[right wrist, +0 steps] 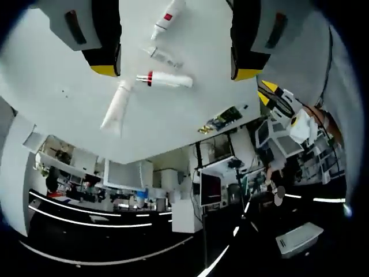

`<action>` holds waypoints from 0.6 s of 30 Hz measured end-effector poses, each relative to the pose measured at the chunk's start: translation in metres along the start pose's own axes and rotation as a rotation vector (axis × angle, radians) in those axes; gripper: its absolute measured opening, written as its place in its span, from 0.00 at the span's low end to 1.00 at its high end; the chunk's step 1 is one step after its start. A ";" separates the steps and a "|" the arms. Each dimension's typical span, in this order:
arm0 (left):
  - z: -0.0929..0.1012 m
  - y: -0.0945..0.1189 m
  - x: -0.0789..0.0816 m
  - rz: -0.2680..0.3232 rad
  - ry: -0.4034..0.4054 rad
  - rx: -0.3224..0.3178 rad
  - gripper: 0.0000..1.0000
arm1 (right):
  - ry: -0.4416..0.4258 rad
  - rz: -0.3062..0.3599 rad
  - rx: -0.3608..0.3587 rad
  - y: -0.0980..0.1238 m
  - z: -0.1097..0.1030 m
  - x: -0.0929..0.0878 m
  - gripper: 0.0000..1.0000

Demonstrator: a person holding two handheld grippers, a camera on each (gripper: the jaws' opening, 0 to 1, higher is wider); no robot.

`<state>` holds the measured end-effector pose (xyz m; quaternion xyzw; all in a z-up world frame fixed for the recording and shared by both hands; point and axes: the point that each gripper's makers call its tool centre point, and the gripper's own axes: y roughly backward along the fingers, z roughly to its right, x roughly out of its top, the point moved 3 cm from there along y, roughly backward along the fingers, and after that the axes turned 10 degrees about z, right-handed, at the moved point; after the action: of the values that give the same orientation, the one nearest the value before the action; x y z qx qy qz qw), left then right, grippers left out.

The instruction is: Arrange the skincare products in the storage area until every visible bottle or jar stands upright without overlapping.

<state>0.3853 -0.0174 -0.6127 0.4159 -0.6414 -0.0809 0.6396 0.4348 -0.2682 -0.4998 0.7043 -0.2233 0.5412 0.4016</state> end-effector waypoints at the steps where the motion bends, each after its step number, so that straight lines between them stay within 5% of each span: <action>1: -0.001 0.001 0.002 0.010 -0.002 0.004 0.19 | -0.014 0.019 -0.030 0.005 -0.008 -0.003 0.76; 6: 0.002 -0.001 0.007 0.039 0.006 -0.016 0.25 | -0.008 0.133 -0.146 0.030 -0.031 -0.005 0.69; 8: 0.003 -0.001 0.008 0.040 -0.011 -0.024 0.29 | 0.008 0.135 -0.169 0.037 -0.038 -0.009 0.75; 18: -0.003 0.006 0.022 0.079 -0.057 0.008 0.27 | 0.032 0.117 -0.307 0.056 -0.038 -0.036 0.69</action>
<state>0.3894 -0.0261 -0.5923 0.3905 -0.6756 -0.0649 0.6219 0.3592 -0.2743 -0.5115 0.6116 -0.3377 0.5342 0.4759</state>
